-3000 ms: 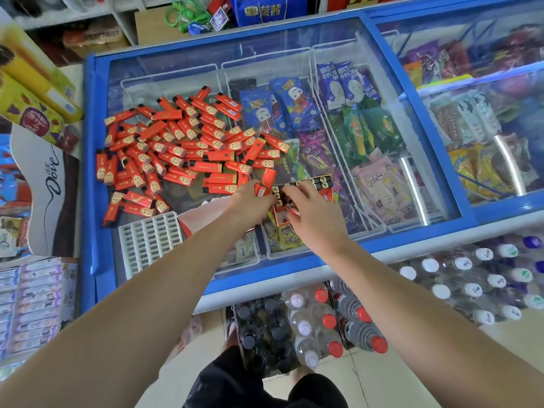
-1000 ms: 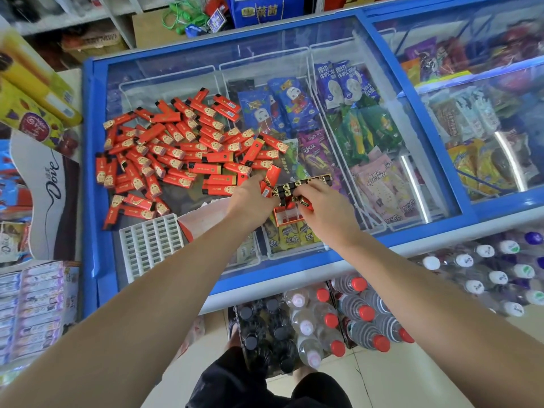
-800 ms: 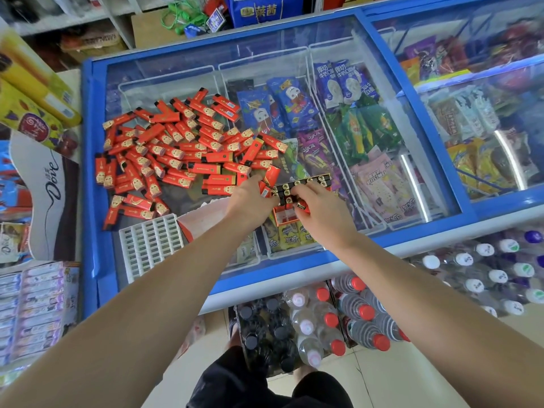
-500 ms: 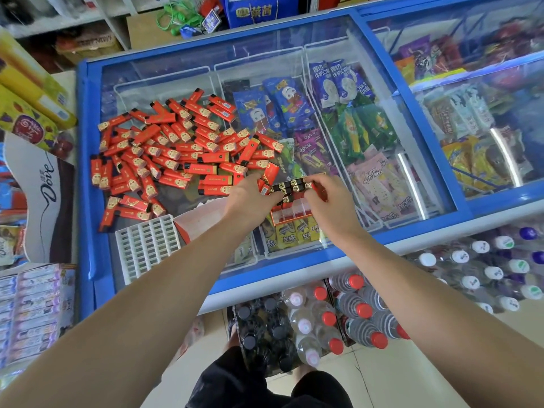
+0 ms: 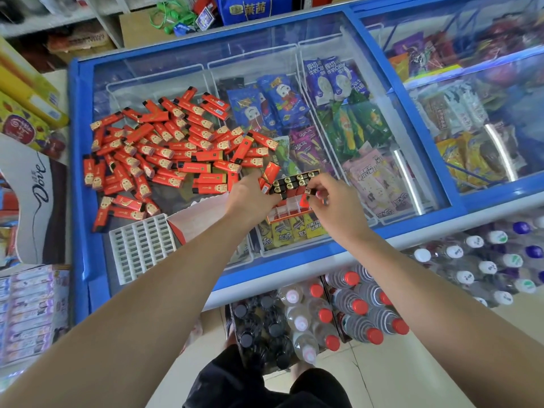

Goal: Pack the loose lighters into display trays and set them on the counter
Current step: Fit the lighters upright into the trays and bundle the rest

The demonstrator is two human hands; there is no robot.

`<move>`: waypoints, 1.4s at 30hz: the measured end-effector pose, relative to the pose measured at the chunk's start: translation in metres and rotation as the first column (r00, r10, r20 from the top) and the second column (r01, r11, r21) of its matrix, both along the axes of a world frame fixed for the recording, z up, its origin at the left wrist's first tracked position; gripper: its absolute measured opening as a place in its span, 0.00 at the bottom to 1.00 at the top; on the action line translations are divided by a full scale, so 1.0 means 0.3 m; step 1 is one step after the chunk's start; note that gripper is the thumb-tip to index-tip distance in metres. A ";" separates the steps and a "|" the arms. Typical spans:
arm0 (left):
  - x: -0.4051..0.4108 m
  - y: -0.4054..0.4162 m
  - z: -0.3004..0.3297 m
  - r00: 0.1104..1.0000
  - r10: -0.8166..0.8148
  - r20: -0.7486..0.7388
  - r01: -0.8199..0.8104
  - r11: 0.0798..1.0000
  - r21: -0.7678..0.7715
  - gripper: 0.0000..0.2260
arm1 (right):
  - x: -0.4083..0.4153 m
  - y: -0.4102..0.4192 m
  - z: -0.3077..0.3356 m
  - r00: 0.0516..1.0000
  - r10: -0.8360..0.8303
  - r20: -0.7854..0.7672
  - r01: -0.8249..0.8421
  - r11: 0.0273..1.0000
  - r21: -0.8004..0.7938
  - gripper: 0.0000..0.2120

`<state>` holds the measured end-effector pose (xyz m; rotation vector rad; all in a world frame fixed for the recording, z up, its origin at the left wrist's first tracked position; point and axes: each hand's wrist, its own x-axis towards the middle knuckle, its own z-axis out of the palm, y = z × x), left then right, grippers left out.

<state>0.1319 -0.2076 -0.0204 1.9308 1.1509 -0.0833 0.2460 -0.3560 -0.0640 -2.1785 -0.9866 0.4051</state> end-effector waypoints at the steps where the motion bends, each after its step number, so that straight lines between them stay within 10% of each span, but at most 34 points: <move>1: -0.001 0.000 -0.002 1.000 0.004 0.003 -0.004 1.000 -0.003 0.24 | -0.002 0.003 -0.003 0.999 0.022 0.033 -0.022 1.000 0.000 0.09; 24: -0.016 -0.010 -0.021 0.996 -0.054 0.071 0.045 0.991 0.125 0.20 | -0.033 0.044 -0.019 0.977 0.063 0.201 -0.064 0.998 -0.002 0.10; 30: 0.015 -0.036 0.013 0.965 -0.178 0.193 0.165 0.983 0.082 0.05 | -0.024 0.085 0.103 0.864 -0.167 -0.475 0.261 0.955 0.139 0.10; 37: 0.048 -0.043 0.024 0.938 -0.217 0.272 0.210 0.976 0.053 0.11 | 0.007 0.066 0.156 0.779 -0.152 -0.608 0.331 0.923 0.194 0.06; 42: 0.059 -0.027 0.015 0.940 0.089 0.329 0.005 0.962 -0.273 0.09 | 0.035 0.033 0.147 0.648 -0.224 -0.728 0.454 0.881 0.133 0.05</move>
